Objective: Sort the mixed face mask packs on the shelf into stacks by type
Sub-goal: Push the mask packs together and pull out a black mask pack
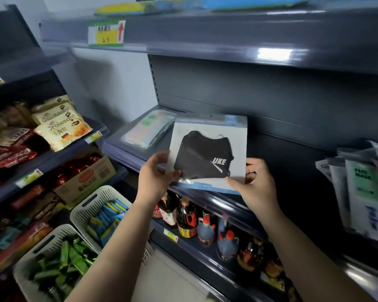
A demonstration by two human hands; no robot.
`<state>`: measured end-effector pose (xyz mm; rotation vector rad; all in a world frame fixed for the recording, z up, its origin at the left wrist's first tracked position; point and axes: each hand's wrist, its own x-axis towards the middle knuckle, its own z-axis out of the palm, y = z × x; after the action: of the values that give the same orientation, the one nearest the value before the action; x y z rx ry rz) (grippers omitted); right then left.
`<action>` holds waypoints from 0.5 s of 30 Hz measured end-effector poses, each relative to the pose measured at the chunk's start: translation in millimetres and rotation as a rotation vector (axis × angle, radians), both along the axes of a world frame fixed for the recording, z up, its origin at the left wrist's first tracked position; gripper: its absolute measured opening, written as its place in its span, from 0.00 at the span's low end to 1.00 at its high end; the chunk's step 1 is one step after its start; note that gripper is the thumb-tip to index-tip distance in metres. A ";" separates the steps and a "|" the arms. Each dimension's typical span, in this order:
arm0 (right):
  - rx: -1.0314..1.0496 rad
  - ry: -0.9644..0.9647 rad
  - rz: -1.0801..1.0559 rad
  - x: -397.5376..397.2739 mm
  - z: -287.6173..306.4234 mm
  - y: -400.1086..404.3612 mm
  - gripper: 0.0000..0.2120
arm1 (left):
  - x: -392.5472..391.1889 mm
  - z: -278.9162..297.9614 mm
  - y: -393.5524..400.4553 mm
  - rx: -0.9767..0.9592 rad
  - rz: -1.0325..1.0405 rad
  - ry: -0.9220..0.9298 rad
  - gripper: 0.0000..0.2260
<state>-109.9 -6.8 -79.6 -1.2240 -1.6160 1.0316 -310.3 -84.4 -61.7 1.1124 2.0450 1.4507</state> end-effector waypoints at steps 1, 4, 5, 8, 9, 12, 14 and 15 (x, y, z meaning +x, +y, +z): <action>0.007 -0.018 -0.003 -5.9 -1.5 7.1 0.22 | -6.1 -0.4 8.1 -0.005 -0.007 0.007 0.22; 0.004 -0.056 -0.024 -21.5 -3.4 27.8 0.21 | -22.5 -1.7 33.9 -0.035 -0.037 0.027 0.23; 0.006 -0.072 -0.037 -26.4 -3.9 33.9 0.21 | -27.8 -2.6 42.1 -0.046 -0.049 0.026 0.24; -0.009 -0.117 -0.071 -41.8 -6.4 51.1 0.22 | -44.4 -6.8 65.8 -0.082 -0.091 0.043 0.25; -0.019 -0.127 -0.082 -46.8 -7.2 55.1 0.23 | -49.8 -8.0 73.2 -0.090 -0.110 0.047 0.25; -0.070 -0.161 -0.131 -59.3 -11.5 63.1 0.21 | -64.9 -13.8 93.4 -0.125 -0.162 0.083 0.25; -0.103 -0.224 -0.155 -68.2 -13.6 63.7 0.21 | -74.9 -20.7 102.8 -0.165 -0.189 0.207 0.24; -0.109 -0.299 -0.161 -72.6 -15.3 63.6 0.21 | -79.3 -24.5 106.3 -0.196 -0.218 0.301 0.23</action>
<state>-182.5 56.8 -94.9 -1.6160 -1.6671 0.8753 -389.6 21.9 -86.1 1.4871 2.1247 1.0046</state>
